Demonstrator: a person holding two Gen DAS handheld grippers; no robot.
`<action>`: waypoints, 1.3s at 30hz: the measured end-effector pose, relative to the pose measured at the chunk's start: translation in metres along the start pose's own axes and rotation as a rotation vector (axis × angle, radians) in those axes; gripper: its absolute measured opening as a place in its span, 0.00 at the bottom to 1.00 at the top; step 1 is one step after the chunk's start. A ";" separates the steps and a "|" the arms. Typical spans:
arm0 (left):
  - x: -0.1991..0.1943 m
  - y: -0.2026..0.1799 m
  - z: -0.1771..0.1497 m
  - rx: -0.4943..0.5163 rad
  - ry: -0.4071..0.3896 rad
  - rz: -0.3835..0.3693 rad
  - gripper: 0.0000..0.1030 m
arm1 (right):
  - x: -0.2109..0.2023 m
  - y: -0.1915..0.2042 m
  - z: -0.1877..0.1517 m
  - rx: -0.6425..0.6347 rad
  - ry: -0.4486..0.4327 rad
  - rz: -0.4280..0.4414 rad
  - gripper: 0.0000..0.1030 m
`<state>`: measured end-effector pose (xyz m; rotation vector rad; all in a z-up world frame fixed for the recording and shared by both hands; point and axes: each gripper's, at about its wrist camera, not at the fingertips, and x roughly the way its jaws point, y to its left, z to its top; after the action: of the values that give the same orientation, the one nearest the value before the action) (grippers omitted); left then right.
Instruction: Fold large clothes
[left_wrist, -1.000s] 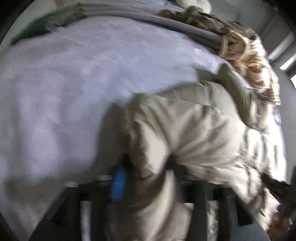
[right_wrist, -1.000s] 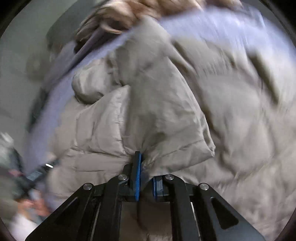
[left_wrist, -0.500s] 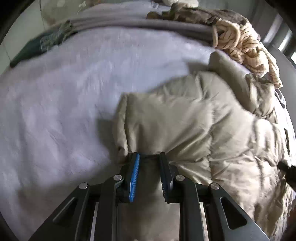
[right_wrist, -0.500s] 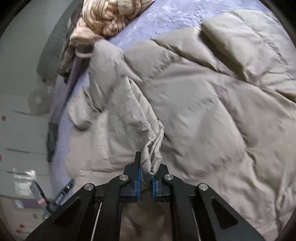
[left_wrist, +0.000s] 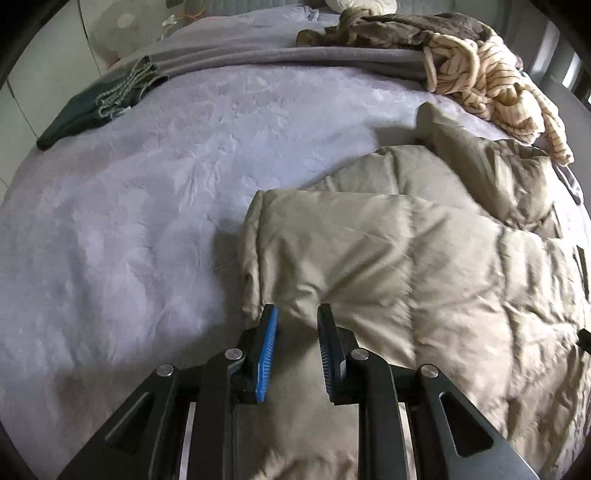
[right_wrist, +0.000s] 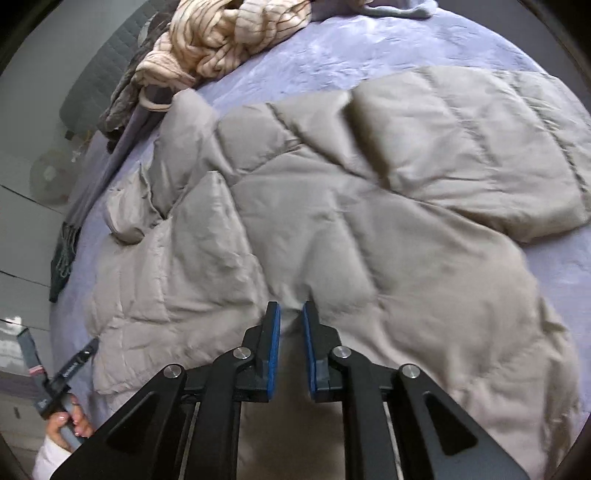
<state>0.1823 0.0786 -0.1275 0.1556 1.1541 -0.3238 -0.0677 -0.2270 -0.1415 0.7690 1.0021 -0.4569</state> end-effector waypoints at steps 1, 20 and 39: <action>-0.006 -0.003 -0.002 0.004 0.001 -0.005 0.23 | -0.004 -0.005 -0.002 0.003 0.005 0.002 0.13; -0.061 -0.189 -0.045 0.208 0.053 -0.145 1.00 | -0.062 -0.113 -0.006 0.251 0.025 0.103 0.64; -0.037 -0.299 -0.068 0.279 0.184 -0.098 1.00 | -0.098 -0.287 0.055 0.532 -0.144 0.247 1.00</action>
<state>0.0106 -0.1780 -0.1071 0.3807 1.2970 -0.5672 -0.2729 -0.4571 -0.1414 1.3005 0.6402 -0.5632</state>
